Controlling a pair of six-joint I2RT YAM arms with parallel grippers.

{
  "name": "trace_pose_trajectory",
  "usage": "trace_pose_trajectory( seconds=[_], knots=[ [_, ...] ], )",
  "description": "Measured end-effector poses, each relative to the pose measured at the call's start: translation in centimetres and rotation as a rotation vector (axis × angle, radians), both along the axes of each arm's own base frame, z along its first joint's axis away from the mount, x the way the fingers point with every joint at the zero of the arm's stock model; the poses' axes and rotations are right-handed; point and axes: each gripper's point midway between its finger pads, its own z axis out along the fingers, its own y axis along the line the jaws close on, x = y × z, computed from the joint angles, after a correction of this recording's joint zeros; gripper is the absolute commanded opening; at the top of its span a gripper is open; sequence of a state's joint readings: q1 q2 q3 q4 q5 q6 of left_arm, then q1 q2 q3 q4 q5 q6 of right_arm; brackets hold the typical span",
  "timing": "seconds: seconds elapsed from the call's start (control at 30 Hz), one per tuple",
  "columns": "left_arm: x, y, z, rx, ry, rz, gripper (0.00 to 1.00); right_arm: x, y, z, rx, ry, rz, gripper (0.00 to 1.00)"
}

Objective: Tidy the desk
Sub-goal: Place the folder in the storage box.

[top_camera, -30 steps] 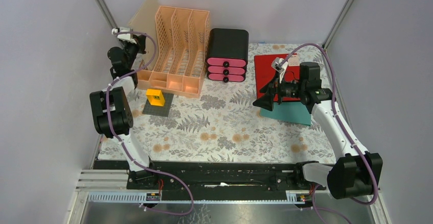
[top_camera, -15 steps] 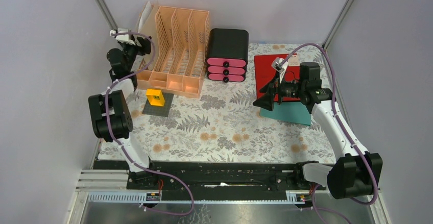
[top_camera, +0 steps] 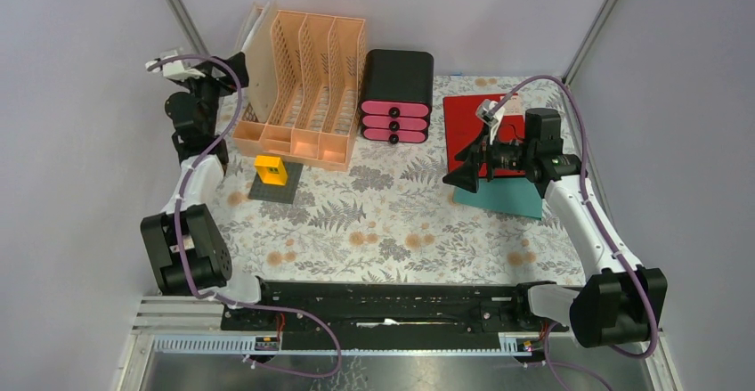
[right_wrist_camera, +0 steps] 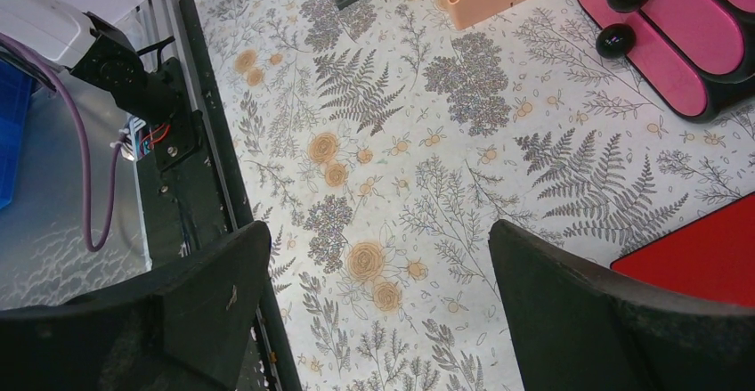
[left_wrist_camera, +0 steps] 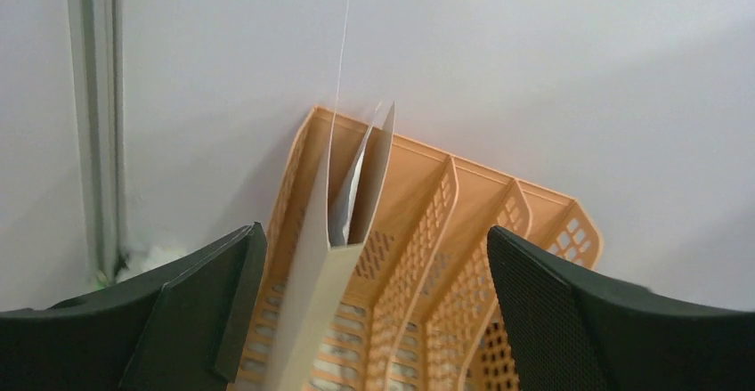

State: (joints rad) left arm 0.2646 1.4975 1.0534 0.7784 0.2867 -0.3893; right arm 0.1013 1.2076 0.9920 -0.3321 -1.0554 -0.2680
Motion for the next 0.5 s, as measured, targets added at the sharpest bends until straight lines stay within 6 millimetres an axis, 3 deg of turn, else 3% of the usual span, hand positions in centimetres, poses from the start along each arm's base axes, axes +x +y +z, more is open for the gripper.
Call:
trace_pose_trajectory(
  seconds=[0.2,0.37,0.5],
  knots=[
    [-2.0,-0.6,-3.1,-0.259,0.124,-0.013,0.99,0.3,-0.4,-0.1,-0.012,-0.014,-0.013,1.00],
    [-5.3,-2.3,-7.0,-0.419,0.233,-0.050,0.99,0.9,-1.4,-0.5,-0.032,-0.014,-0.051,1.00],
    [-7.2,-4.3,-8.2,-0.485,0.285,-0.111,0.99,1.6,-2.6,-0.7,-0.045,-0.017,-0.097,1.00]
  ],
)
